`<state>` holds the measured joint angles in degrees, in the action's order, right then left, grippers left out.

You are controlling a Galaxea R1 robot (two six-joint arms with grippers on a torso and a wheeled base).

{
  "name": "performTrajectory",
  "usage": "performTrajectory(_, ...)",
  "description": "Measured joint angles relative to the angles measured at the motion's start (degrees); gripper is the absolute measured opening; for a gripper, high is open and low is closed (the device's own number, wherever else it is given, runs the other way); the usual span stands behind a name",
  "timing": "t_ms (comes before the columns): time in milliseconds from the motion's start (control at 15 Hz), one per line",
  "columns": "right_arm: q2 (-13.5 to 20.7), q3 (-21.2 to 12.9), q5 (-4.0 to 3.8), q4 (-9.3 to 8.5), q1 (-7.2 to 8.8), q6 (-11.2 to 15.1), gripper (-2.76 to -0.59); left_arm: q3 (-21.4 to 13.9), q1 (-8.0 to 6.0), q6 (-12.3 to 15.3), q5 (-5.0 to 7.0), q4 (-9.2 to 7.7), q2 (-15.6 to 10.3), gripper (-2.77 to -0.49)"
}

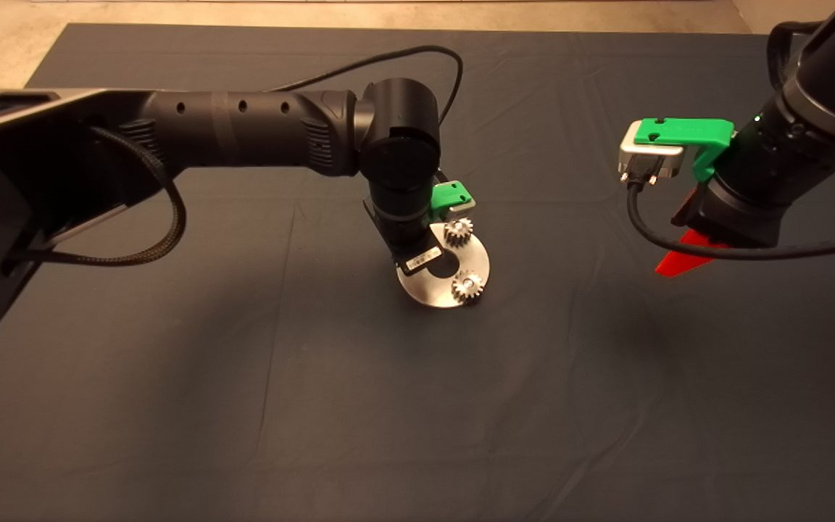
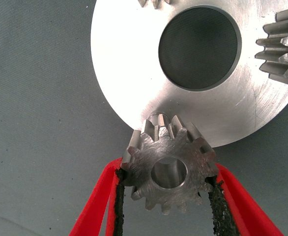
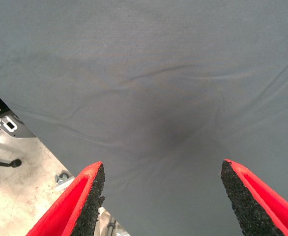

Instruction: Install three planetary gears onto the carrier pins

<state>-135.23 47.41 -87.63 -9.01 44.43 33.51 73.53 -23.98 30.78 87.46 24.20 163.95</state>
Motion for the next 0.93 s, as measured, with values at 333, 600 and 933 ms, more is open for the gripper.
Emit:
performTrajectory(333,0.0,0.0,0.0,-0.06,0.66,0.0,-1.6,0.1,0.02,0.0,-0.03,0.55,0.0,-2.3)
performTrajectory(600,0.0,-0.1,-0.02,-0.3,0.85,0.0,-1.6,0.3,0.04,0.0,0.0,0.9,-0.2,-2.3)
performTrajectory(933,0.2,-0.1,0.0,-0.68,1.04,0.0,-1.6,0.4,0.83,0.0,-0.02,0.96,-0.2,-2.3)
